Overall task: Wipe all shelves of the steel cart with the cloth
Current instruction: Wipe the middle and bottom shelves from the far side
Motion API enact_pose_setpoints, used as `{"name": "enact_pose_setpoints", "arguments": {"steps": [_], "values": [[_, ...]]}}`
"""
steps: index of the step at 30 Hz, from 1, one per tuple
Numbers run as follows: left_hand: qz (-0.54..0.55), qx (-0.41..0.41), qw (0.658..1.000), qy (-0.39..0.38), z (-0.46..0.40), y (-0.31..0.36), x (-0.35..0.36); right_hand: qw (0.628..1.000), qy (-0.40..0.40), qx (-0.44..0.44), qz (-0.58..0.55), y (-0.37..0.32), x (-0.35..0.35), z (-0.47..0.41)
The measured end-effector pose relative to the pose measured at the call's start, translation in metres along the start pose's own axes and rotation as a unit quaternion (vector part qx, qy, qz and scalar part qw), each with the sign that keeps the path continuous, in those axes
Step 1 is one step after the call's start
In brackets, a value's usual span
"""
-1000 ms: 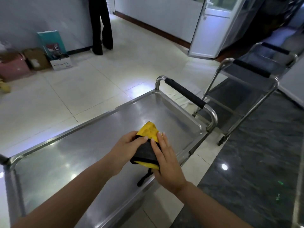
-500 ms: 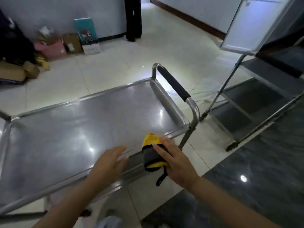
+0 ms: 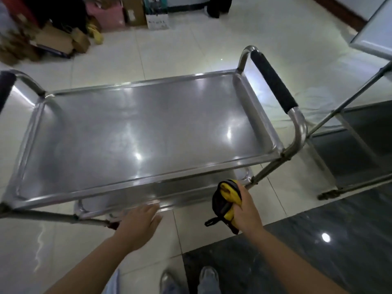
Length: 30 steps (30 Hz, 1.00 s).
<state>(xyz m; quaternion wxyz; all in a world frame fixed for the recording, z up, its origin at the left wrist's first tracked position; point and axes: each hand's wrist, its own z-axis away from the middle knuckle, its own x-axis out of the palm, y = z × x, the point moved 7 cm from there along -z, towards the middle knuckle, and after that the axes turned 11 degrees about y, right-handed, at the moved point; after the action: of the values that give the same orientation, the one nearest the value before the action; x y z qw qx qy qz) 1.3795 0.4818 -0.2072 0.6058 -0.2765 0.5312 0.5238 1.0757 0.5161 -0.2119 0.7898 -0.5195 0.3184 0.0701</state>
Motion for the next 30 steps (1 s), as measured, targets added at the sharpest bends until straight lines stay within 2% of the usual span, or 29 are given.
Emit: {"name": "enact_pose_setpoints", "arguments": {"steps": [4, 9, 13, 16, 19, 21, 24, 30], "values": [[-0.015, -0.034, 0.999, -0.013, -0.039, -0.026, 0.064, 1.000, 0.007, -0.011, -0.013, 0.025, 0.061, -0.040], [-0.011, -0.055, 0.993, 0.103, -0.103, -0.074, 0.141, 0.982, 0.035, -0.136, 0.127, 0.080, 0.153, -0.109], [-0.019, -0.054, 0.980, 0.190, -0.143, -0.120, 0.180, 0.944, -0.014, -0.231, 0.236, 0.120, 0.232, -0.150], [-0.002, -0.043, 0.962, 0.271, -0.163, -0.138, 0.194, 0.895, 0.036, -0.295, 0.333, 0.137, 0.270, -0.166], [0.000, -0.053, 0.947, 0.318, -0.182, -0.146, 0.212, 0.868, 0.090, -0.349, 0.342, 0.129, 0.287, -0.186], [0.012, -0.079, 0.936, 0.343, -0.192, -0.153, 0.222, 0.854, 0.090, -0.372, 0.352, 0.124, 0.294, -0.203], [0.039, -0.098, 0.926, 0.361, -0.198, -0.164, 0.232, 0.852, 0.083, -0.384, 0.345, 0.124, 0.296, -0.218], [0.007, -0.108, 0.945, 0.309, -0.202, -0.164, 0.248, 0.870, 0.073, -0.360, 0.329, 0.146, 0.269, -0.225]]}}
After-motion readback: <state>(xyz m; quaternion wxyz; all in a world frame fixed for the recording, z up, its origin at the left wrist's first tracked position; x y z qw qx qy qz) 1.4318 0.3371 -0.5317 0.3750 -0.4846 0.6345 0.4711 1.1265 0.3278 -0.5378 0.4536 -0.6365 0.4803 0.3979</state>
